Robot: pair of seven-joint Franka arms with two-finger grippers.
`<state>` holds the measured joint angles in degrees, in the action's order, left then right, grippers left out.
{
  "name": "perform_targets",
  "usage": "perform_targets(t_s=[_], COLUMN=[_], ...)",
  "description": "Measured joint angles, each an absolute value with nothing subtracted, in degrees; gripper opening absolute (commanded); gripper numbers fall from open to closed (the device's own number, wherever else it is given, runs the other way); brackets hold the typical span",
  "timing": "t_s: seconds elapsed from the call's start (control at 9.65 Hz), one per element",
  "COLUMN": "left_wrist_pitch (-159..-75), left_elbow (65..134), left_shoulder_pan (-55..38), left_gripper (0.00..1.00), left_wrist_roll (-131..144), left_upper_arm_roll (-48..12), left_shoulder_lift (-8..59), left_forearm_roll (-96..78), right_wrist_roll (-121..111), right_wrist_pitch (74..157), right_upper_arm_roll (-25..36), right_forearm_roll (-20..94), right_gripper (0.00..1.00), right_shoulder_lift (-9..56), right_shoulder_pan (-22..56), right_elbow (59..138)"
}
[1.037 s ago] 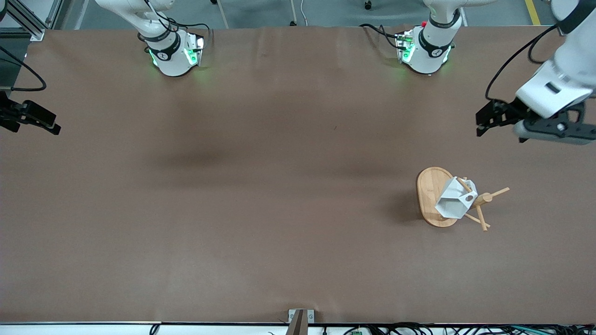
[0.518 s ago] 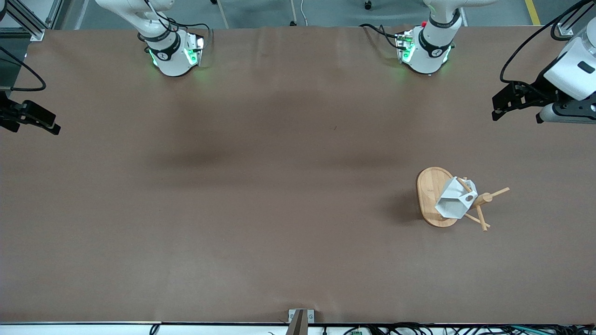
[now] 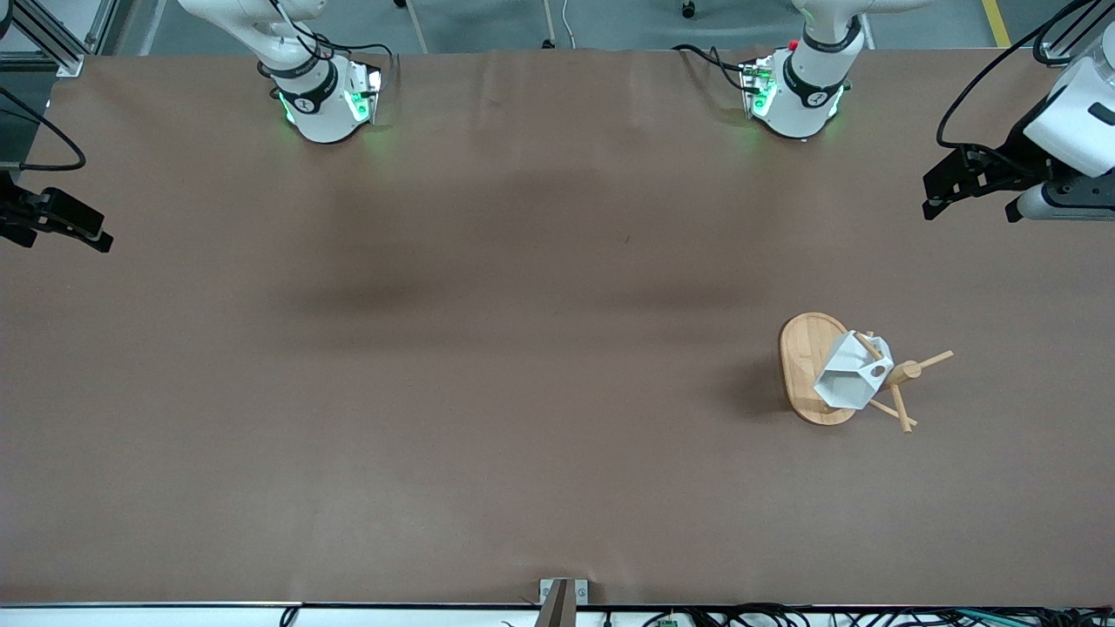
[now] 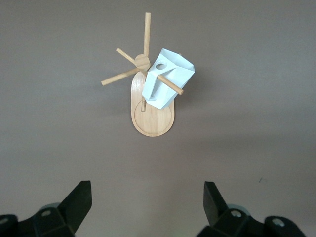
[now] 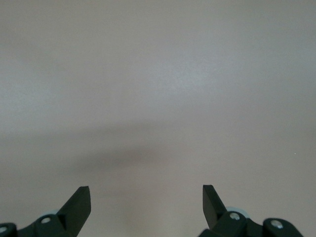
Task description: Hang cup on rack
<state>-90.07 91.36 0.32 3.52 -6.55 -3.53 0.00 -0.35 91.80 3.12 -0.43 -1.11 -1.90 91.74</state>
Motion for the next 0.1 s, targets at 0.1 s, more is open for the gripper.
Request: perform_targets(t_s=[0.1], left_wrist_pitch=[-90.1], left_elbow=[91.3], left_shoulder_pan=[0.3], left_gripper=[1.00], left_wrist_roll=[3.4], left_upper_arm_roll=[-6.1], left_shoulder_lift=[-3.5], left_forearm_roll=[0.0], right_wrist_roll=[-0.4], right_wrist_pitch=[91.8], right_upper_arm_roll=[3.1], right_forearm_roll=[-0.4], right_gripper=[1.00], right_shoulder_lift=[-1.1], right_shoulder_pan=[-1.9], right_elbow=[91.7])
